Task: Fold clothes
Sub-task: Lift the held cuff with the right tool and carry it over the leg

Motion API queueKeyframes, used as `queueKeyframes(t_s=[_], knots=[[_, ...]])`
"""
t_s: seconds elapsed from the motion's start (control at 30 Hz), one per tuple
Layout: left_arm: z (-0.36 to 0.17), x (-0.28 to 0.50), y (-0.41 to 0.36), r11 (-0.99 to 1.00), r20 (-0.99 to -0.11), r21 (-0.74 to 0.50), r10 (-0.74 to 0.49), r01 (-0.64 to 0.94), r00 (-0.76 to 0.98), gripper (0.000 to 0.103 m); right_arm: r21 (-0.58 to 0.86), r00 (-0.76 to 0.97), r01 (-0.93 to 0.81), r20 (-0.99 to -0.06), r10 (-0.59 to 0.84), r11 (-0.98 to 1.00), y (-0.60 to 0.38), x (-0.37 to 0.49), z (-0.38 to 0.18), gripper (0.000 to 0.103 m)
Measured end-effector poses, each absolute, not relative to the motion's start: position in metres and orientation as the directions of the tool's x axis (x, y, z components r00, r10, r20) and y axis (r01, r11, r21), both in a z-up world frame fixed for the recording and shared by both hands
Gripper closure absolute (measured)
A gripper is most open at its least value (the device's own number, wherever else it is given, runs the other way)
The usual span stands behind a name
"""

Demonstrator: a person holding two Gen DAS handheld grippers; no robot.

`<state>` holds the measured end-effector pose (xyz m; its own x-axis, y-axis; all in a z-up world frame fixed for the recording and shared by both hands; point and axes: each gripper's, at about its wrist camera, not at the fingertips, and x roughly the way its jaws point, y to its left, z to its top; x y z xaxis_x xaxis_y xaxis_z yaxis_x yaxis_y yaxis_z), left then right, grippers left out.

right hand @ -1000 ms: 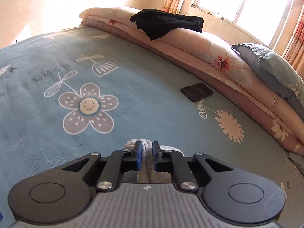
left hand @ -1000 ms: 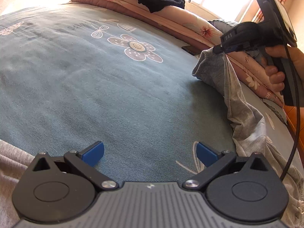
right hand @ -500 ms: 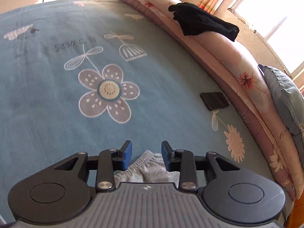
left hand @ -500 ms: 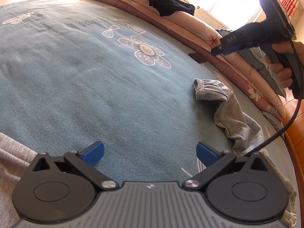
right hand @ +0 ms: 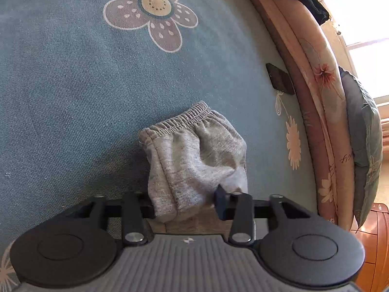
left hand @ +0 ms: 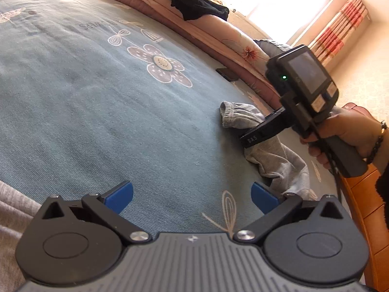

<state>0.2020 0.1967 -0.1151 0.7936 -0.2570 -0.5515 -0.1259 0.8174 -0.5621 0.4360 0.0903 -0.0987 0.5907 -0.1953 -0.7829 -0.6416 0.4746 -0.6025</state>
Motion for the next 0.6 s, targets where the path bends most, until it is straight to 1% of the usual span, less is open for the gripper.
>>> queueKeyframes(t_s=[0.03,0.13,0.23,0.37,0.5,0.6], knots=[[-0.113,0.2,0.196,0.809,-0.526,-0.579,-0.279,-0.098,0.803,0.001,-0.584,0.593,-0.623,-0.786,-0.174,0.52,0.09,0.44,-0.093,0.093],[-0.109,0.196,0.197,0.795,-0.48,-0.603,-0.296,-0.065,0.826,0.001,-0.521,0.611,-0.565,-0.785,-0.099,0.64,0.093,0.454,-0.068,0.093],[-0.11,0.193,0.205,0.754,-0.437,-0.654,-0.309,-0.063,0.845,0.001,-0.412,0.626,-0.534,-0.78,0.017,0.738,0.101,0.47,-0.034,0.093],[-0.112,0.189,0.216,0.693,-0.378,-0.719,-0.32,-0.057,0.869,0.001,-0.305,0.624,-0.543,-0.77,0.133,0.782,0.122,0.48,-0.01,0.094],[-0.112,0.183,0.228,0.64,-0.317,-0.767,-0.31,-0.05,0.896,0.001,-0.252,0.626,-0.579,-0.747,0.224,0.776,0.146,0.48,-0.003,0.094],[-0.112,0.181,0.233,0.627,-0.291,-0.778,-0.289,-0.05,0.912,0.001,-0.224,0.628,-0.596,-0.729,0.273,0.771,0.161,0.478,-0.001,0.095]])
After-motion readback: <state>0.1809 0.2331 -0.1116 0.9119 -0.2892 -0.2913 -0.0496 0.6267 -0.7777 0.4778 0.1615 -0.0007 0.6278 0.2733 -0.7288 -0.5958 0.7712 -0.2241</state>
